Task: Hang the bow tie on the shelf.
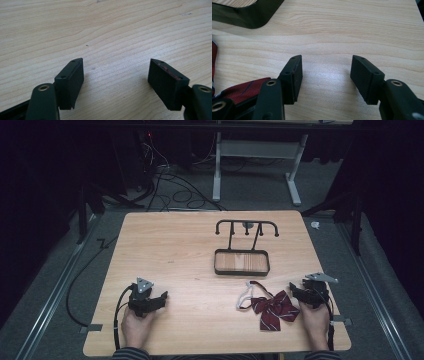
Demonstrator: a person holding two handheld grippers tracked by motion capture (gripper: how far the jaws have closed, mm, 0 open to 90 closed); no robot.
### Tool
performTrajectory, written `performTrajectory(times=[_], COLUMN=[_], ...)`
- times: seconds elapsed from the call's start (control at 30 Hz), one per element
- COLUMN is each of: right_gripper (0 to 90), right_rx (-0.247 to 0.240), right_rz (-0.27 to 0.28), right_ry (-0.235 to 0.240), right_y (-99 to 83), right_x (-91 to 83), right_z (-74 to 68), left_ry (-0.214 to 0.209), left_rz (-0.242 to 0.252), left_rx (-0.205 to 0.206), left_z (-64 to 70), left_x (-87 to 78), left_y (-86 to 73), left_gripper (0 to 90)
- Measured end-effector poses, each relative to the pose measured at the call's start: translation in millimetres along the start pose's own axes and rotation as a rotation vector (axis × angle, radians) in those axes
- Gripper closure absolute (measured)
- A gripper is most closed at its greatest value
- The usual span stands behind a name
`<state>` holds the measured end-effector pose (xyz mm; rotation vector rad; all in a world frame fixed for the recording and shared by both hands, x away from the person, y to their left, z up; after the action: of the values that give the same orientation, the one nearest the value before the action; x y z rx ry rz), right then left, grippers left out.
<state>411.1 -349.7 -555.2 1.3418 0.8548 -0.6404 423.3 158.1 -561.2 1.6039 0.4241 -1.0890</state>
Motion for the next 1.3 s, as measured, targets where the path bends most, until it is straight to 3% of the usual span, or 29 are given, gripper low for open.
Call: performTrajectory(times=[0.8, 1.1, 1.3], right_gripper=[43.9, 47.3, 49.8], right_rx=[-0.007, 0.005, -0.003], right_rz=[-0.002, 0.011, 0.047], right_ry=[0.004, 0.045, 0.059], right_y=[-0.1, -1.1, 0.4], right_x=[0.0, -2.4, -14.4], right_z=[-1.1, -0.6, -4.7], left_ry=[0.001, -0.001, -0.003], left_rz=[-0.004, -0.002, -0.001], left_rx=[0.003, -0.001, -0.002], left_z=[0.0, 0.0, -0.1], left_x=[-0.2, -0.3, -0.3], left_y=[-0.3, -0.3, -0.3], left_gripper=[28.9, 28.7, 28.6])
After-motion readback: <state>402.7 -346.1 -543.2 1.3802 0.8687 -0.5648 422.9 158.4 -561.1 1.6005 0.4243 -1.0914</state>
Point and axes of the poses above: each handheld gripper's, and its own axes: x roughly forward along the jaws, y roughly out of its top, z roughly to its right, the point moved 8 cm from there along x, roughly forward along the jaws, and after that the axes turned 13 degrees about -z, right-handed, at the moved point
